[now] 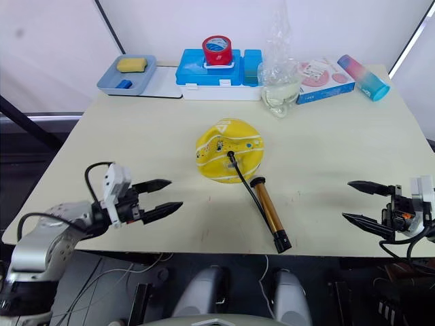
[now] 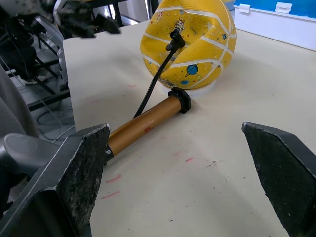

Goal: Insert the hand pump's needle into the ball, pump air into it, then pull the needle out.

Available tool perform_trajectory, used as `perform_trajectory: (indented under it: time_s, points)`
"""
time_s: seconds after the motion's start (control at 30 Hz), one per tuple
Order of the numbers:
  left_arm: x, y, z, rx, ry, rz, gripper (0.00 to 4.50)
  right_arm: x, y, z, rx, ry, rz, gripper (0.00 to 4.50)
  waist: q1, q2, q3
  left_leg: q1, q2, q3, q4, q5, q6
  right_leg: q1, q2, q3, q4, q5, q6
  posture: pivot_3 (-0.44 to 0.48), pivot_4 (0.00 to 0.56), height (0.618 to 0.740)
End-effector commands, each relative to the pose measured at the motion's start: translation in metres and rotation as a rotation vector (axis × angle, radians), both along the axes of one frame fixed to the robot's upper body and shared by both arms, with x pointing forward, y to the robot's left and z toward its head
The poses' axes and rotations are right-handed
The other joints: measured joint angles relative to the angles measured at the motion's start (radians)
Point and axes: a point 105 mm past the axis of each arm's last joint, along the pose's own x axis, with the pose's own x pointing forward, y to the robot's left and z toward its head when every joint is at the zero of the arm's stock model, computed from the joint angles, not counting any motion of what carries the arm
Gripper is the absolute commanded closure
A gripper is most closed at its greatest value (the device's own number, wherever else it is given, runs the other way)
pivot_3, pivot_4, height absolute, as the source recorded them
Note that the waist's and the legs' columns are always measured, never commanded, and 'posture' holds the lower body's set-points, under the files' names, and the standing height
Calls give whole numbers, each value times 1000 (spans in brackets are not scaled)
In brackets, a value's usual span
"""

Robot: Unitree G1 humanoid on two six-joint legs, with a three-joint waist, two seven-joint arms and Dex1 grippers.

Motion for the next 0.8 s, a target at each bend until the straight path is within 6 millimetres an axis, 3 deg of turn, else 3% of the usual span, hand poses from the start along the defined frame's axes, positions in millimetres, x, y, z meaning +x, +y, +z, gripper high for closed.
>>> perform_trajectory:
  time_s: [0.03,0.2,0.4,0.57,0.8]
  points:
    - [-26,14,3,13,-31,-3,87,-2,-5,9,-6,-22,4,0,1,0,0,0,0,0,0,0,0,0,0,0,0,0,0,0,150,739]
    - [-46,32,-9,66,-11,-10,87,-1,-13,7,-29,-49,-34,0,6,1,1,1,1,1,0,0,0,-1,0,1,1,0,0,0,150,739]
    - [-52,47,-9,100,-42,-37,87,-4,-21,3,-42,-61,-78,0,2,2,1,1,1,3,0,0,0,-2,0,3,1,0,0,0,150,739]
    - [-55,48,-11,104,-46,-33,87,-8,-23,-3,-47,-57,-93,0,1,2,1,1,0,5,0,0,0,-2,1,4,1,0,0,0,150,739]
    - [-58,1,-11,57,22,-103,87,-13,-7,-5,-32,-41,-23,0,2,2,0,3,2,12,1,0,0,-1,1,6,3,0,0,0,150,739]
